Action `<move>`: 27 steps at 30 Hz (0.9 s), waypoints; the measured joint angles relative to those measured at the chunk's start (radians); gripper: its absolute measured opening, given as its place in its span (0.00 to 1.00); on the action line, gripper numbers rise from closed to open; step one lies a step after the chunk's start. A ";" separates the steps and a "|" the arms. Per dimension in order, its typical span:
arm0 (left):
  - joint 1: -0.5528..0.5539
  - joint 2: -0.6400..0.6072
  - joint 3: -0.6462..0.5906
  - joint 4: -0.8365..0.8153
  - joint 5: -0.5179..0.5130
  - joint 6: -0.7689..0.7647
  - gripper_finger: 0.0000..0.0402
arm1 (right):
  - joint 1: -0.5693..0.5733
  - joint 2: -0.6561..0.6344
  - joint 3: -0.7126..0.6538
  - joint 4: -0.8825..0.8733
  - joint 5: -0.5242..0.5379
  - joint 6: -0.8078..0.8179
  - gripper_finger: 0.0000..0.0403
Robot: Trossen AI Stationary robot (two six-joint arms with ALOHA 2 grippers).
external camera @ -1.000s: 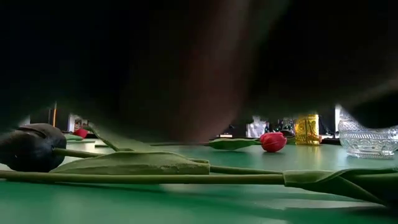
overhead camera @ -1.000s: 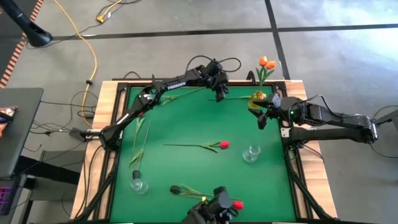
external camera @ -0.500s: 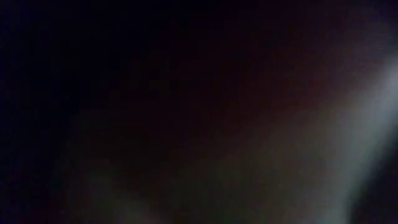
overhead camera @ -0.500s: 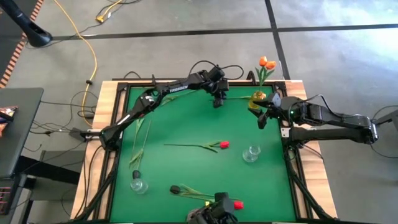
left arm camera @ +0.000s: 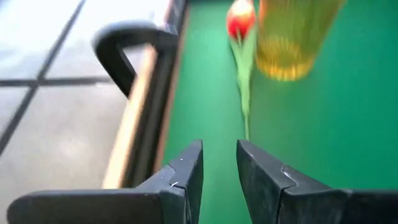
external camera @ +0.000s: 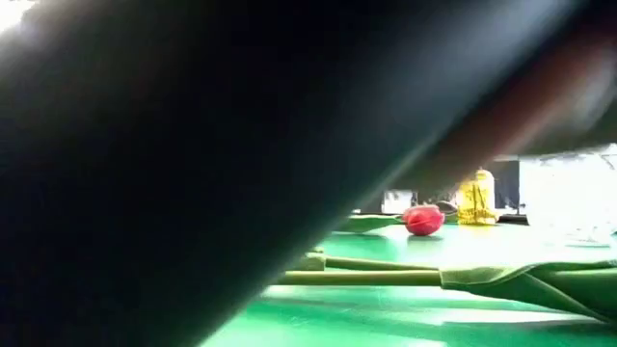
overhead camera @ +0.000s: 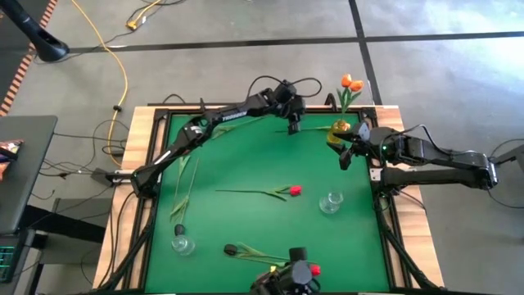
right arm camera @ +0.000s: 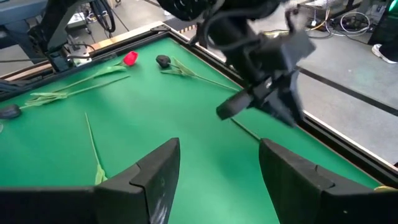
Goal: Sort flowers into vase by color
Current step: Put the orange tulip into the yellow flower vase
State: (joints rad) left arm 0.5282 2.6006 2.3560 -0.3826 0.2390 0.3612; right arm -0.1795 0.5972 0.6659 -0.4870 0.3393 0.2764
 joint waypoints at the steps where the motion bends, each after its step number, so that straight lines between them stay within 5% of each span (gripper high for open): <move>1: 0.000 -0.009 0.000 0.023 0.000 -0.010 0.22 | 0.000 0.000 0.000 0.000 0.000 0.000 0.61; 9: 0.025 -0.084 0.000 0.011 0.025 -0.238 0.22 | 0.000 0.000 0.000 0.002 0.000 -0.001 0.61; 16: 0.103 -0.157 -0.001 -0.013 0.267 -0.537 0.22 | 0.002 0.000 0.000 0.031 -0.002 -0.068 0.61; 20: 0.117 -0.248 0.000 -0.105 0.313 -0.498 0.22 | 0.027 0.011 0.001 0.136 -0.045 -0.153 0.61; 27: 0.117 -0.429 0.001 -0.442 0.209 -0.207 0.22 | 0.072 0.143 0.130 0.144 -0.049 -0.191 0.61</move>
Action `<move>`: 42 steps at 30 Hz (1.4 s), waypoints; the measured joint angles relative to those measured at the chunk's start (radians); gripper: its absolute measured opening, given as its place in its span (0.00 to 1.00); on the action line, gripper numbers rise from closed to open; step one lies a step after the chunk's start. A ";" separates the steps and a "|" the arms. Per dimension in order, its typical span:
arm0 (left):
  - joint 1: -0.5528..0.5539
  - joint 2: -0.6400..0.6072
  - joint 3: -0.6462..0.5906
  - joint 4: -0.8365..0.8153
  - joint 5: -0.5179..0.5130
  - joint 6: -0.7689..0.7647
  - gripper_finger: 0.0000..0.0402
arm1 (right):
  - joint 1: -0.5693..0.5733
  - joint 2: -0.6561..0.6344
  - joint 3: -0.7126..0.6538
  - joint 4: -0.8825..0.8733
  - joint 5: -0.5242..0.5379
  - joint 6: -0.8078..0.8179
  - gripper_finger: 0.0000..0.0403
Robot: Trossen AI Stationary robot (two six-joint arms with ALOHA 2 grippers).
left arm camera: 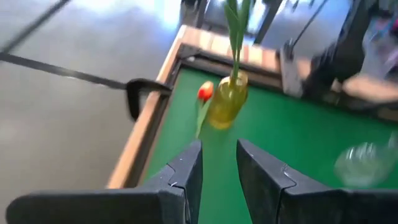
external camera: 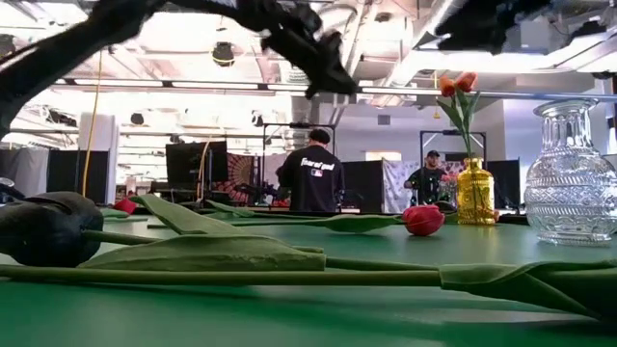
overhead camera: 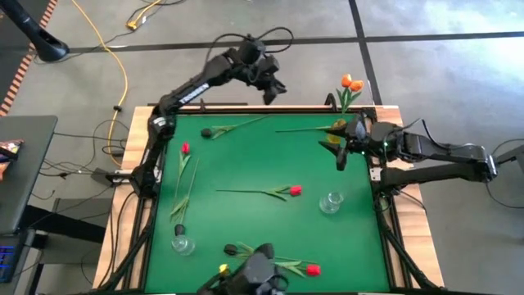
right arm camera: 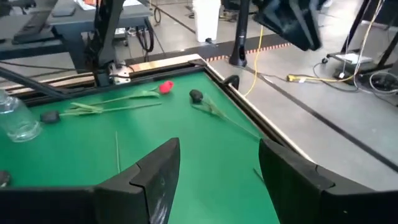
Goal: Sort flowers into vase by color
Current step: Put the orange tulip into the yellow flower vase
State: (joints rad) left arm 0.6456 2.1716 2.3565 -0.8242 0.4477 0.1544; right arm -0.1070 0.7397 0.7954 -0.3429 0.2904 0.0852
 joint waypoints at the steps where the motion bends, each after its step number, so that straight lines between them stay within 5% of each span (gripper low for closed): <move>1: 0.001 -0.022 0.001 -0.044 -0.019 0.036 0.22 | 0.007 0.034 0.025 0.003 0.000 -0.009 0.61; 5: 0.016 -0.081 -0.032 -0.196 -0.064 0.120 0.22 | 0.027 0.201 0.120 0.001 -0.011 -0.029 0.61; 10: 0.066 -0.167 -0.162 -0.360 0.023 0.158 0.22 | -0.040 0.434 0.268 -0.107 -0.045 -0.075 0.59; 17: 0.103 -0.374 -0.495 -0.231 0.033 0.096 0.22 | -0.287 0.775 0.502 -0.323 -0.232 -0.110 0.53; 22: 0.099 -0.501 -0.634 -0.146 -0.003 0.023 0.22 | -0.396 1.013 0.666 -0.547 -0.219 -0.233 0.52; 30: 0.094 -0.594 -0.658 -0.115 -0.065 -0.069 0.22 | -0.429 1.257 0.805 -0.718 -0.029 -0.344 0.52; 42: 0.094 -0.607 -0.658 -0.098 -0.070 -0.126 0.22 | -0.530 1.426 0.823 -0.793 -0.026 -0.416 0.52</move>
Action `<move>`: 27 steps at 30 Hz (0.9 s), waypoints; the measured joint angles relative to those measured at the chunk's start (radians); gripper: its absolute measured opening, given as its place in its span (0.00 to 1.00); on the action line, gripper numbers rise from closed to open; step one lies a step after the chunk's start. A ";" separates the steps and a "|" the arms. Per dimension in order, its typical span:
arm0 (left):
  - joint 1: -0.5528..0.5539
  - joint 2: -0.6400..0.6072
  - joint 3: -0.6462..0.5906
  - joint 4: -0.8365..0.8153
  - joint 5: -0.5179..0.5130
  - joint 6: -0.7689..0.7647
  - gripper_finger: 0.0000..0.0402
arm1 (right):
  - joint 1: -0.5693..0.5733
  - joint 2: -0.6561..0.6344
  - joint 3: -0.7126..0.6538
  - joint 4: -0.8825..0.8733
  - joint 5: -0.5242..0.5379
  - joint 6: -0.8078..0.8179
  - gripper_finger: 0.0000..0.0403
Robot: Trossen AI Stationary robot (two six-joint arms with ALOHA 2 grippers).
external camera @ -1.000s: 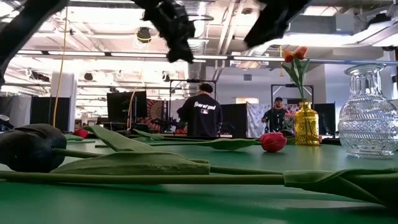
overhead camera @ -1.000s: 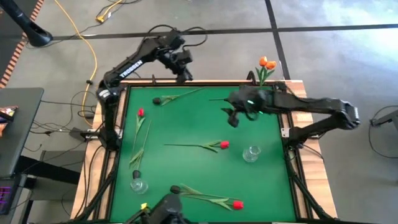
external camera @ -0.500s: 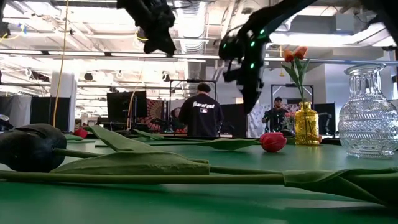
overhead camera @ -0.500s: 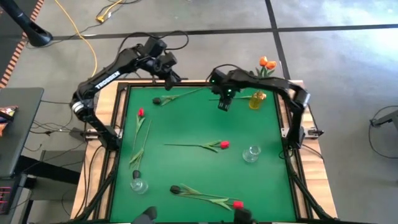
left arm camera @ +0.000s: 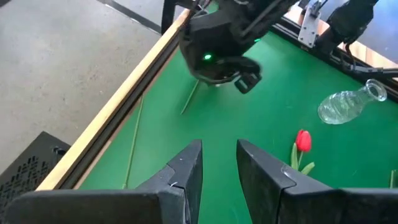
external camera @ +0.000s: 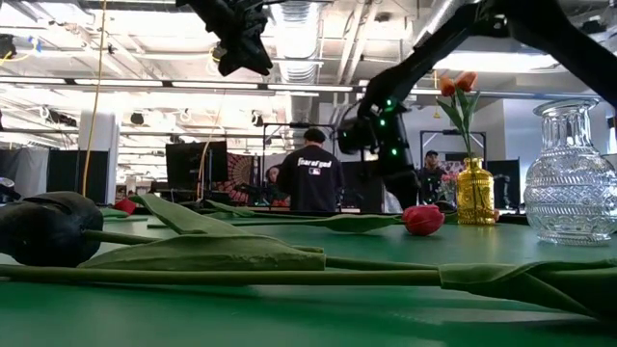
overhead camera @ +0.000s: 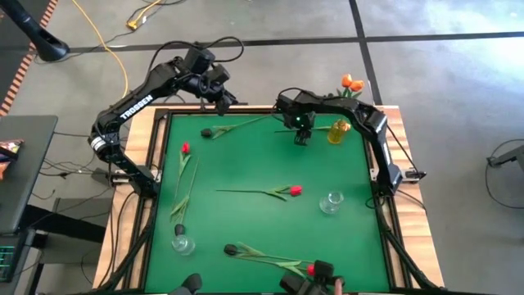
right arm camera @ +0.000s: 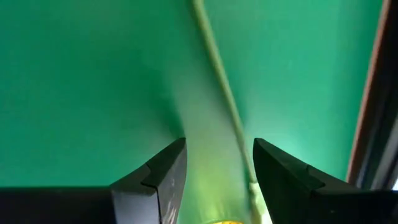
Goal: Sort flowers into vase by color
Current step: Put the orange tulip into the yellow flower vase
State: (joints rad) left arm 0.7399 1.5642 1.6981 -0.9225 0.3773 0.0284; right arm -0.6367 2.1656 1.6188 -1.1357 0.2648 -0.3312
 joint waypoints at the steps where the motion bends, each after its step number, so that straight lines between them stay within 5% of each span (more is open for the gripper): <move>1: 0.000 0.000 0.000 0.001 0.000 0.000 0.22 | -0.007 0.004 0.000 -0.001 0.000 -0.001 0.52; 13: 0.000 0.000 0.000 0.003 -0.034 -0.008 0.22 | -0.020 0.013 0.000 0.042 -0.011 -0.192 0.48; 27: 0.000 0.000 0.000 0.001 -0.030 0.035 0.22 | -0.018 0.014 0.000 0.047 -0.080 -0.271 0.05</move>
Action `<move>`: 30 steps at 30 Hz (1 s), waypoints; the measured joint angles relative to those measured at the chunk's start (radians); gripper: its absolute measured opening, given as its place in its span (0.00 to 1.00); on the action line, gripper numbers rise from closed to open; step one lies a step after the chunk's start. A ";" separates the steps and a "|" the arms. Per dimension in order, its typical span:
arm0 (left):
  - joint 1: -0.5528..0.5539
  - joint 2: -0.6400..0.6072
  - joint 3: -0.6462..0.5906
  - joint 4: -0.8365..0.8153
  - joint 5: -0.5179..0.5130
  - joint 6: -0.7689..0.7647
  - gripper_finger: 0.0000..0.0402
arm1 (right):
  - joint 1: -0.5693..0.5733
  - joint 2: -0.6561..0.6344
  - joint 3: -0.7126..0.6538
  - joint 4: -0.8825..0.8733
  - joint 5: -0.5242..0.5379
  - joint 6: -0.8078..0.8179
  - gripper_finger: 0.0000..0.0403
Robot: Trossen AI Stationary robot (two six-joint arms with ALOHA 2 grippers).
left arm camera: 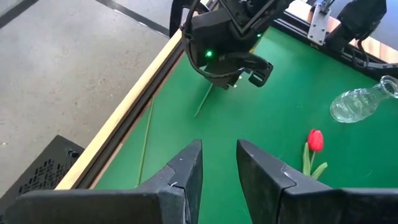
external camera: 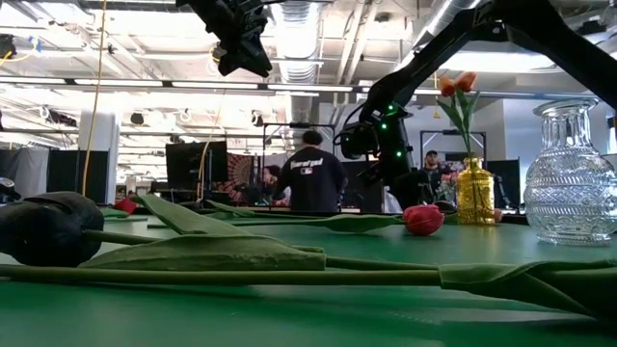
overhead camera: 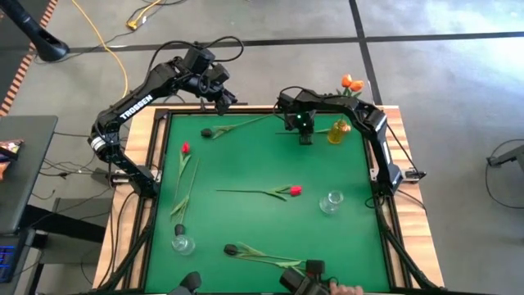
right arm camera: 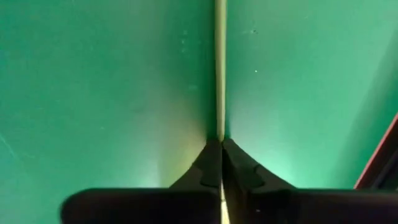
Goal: Sort flowers into vase by color
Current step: Put the orange tulip into the yellow flower vase
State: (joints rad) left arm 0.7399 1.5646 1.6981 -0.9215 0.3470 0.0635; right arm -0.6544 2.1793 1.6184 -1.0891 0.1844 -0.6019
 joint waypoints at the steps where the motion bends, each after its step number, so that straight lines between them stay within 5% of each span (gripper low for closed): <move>1: 0.000 0.000 0.000 0.000 0.000 0.000 0.22 | 0.002 0.000 0.000 0.000 0.000 -0.001 0.04; 7: 0.000 0.000 0.000 0.000 0.000 0.022 0.22 | 0.034 -0.008 0.003 0.005 0.045 -0.027 0.07; 18: 0.000 0.000 0.000 -0.005 0.008 0.038 0.22 | 0.125 -0.017 0.171 0.055 0.328 -0.146 0.04; 30: 0.046 -0.002 0.000 -0.001 0.164 0.059 0.22 | 0.303 -0.058 0.481 -0.033 0.338 -0.184 0.04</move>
State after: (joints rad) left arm 0.7863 1.5627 1.6981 -0.9220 0.5111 0.1226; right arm -0.3514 2.1210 2.0997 -1.1222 0.5227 -0.7858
